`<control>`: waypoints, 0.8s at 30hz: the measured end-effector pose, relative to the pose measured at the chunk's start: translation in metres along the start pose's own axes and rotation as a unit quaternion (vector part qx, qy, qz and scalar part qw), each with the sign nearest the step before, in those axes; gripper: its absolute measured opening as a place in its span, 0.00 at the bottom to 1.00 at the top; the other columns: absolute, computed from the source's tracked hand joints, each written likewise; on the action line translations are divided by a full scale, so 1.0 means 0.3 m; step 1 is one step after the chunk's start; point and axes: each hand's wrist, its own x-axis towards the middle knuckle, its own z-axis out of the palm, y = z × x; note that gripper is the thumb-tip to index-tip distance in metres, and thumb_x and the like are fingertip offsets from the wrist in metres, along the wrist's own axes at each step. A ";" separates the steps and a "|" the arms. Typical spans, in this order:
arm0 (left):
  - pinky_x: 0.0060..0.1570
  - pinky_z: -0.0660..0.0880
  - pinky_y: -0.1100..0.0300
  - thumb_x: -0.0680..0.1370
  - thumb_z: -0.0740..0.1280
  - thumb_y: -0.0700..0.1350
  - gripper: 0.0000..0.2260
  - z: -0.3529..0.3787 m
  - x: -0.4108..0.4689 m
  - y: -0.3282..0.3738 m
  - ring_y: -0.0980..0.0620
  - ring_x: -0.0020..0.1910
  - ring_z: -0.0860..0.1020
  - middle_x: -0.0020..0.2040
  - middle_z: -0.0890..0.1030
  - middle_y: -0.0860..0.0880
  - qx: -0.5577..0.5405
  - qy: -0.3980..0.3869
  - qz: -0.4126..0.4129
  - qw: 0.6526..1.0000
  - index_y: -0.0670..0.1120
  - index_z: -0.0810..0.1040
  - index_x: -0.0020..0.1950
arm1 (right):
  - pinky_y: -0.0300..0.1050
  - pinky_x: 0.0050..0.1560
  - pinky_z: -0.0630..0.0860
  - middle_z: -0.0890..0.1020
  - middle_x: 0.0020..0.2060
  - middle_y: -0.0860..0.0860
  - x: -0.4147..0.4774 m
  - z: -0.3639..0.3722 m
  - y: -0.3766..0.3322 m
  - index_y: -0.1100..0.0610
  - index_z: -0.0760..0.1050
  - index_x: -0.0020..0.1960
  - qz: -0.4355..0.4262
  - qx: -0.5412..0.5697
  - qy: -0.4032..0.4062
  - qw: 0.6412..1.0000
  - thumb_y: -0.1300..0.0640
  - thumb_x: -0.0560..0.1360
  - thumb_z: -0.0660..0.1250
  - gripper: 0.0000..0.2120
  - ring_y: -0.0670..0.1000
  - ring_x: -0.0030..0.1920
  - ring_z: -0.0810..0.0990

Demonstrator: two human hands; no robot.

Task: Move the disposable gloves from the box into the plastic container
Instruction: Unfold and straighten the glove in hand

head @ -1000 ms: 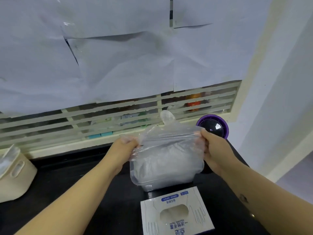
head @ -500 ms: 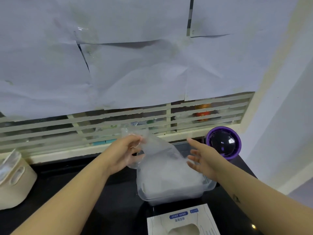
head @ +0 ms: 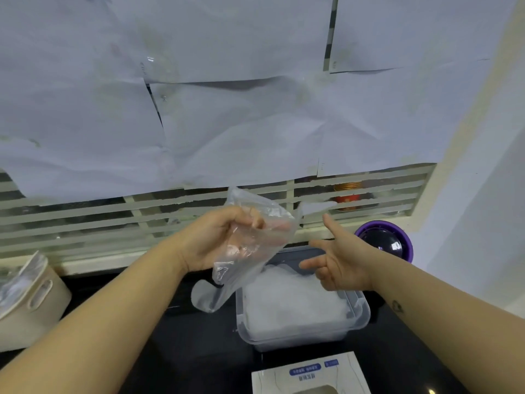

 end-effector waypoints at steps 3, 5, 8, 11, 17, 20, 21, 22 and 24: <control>0.67 0.56 0.38 0.67 0.67 0.42 0.03 0.021 0.009 0.026 0.27 0.65 0.66 0.63 0.72 0.29 0.058 -0.026 -0.008 0.998 0.44 0.78 0.34 | 0.39 0.30 0.66 0.79 0.31 0.55 0.037 0.001 0.026 0.52 0.62 0.75 0.035 -0.006 -0.026 0.999 0.25 0.72 0.45 0.42 0.48 0.28 0.69; 0.58 0.64 0.46 0.66 0.67 0.43 0.03 0.027 0.003 0.043 0.36 0.53 0.71 0.53 0.75 0.36 0.089 -0.043 -0.023 0.995 0.45 0.78 0.33 | 0.40 0.31 0.65 0.76 0.28 0.55 0.051 0.001 0.036 0.54 0.72 0.69 0.044 0.026 -0.089 0.995 0.27 0.74 0.44 0.40 0.48 0.27 0.69; 0.44 0.73 0.61 0.65 0.67 0.44 0.05 0.008 -0.042 0.068 0.50 0.39 0.77 0.39 0.79 0.45 0.124 -0.088 -0.050 0.987 0.45 0.80 0.36 | 0.39 0.33 0.70 0.80 0.31 0.57 0.038 0.024 0.027 0.59 0.81 0.56 0.036 0.010 -0.162 0.986 0.31 0.77 0.44 0.39 0.50 0.27 0.75; 0.51 0.71 0.60 0.68 0.65 0.42 0.05 0.002 -0.083 0.072 0.45 0.48 0.74 0.43 0.77 0.42 0.191 -0.134 -0.071 0.970 0.43 0.79 0.40 | 0.45 0.44 0.80 0.84 0.42 0.57 0.022 0.062 -0.003 0.61 0.83 0.50 0.017 -0.089 -0.155 0.984 0.29 0.75 0.46 0.41 0.54 0.38 0.83; 0.66 0.69 0.46 0.77 0.63 0.41 0.10 -0.017 -0.098 0.043 0.35 0.58 0.75 0.52 0.79 0.34 0.253 -0.171 -0.103 0.947 0.49 0.84 0.41 | 0.54 0.63 0.72 0.78 0.61 0.59 0.017 0.118 -0.009 0.57 0.77 0.61 0.035 -0.199 -0.200 0.959 0.30 0.71 0.57 0.35 0.59 0.62 0.76; 0.59 0.73 0.58 0.78 0.59 0.36 0.17 -0.012 -0.100 0.046 0.53 0.50 0.80 0.46 0.83 0.51 0.283 -0.161 -0.105 0.940 0.49 0.85 0.43 | 0.55 0.63 0.72 0.79 0.54 0.56 0.021 0.147 0.002 0.58 0.77 0.61 -0.028 -0.303 -0.216 0.928 0.53 0.77 0.66 0.15 0.56 0.53 0.76; 0.54 0.73 0.65 0.78 0.58 0.35 0.17 -0.011 -0.103 0.053 0.59 0.48 0.80 0.44 0.84 0.55 0.291 -0.164 -0.114 0.936 0.48 0.84 0.44 | 0.56 0.65 0.71 0.79 0.53 0.58 0.018 0.155 -0.003 0.60 0.78 0.60 -0.059 -0.316 -0.207 0.924 0.59 0.77 0.66 0.13 0.57 0.52 0.75; 0.52 0.73 0.68 0.78 0.58 0.35 0.15 -0.012 -0.107 0.056 0.61 0.48 0.80 0.44 0.84 0.56 0.319 -0.163 -0.123 0.925 0.47 0.83 0.48 | 0.56 0.65 0.71 0.80 0.53 0.59 0.020 0.151 -0.011 0.61 0.78 0.59 -0.081 -0.316 -0.189 0.926 0.62 0.76 0.67 0.12 0.58 0.52 0.75; 0.56 0.72 0.67 0.79 0.62 0.40 0.09 -0.034 -0.111 0.050 0.60 0.51 0.80 0.49 0.84 0.56 0.415 -0.149 -0.125 0.889 0.43 0.81 0.51 | 0.52 0.63 0.74 0.82 0.53 0.58 0.006 0.133 -0.045 0.59 0.80 0.56 -0.118 -0.306 -0.130 0.936 0.64 0.74 0.68 0.11 0.57 0.52 0.78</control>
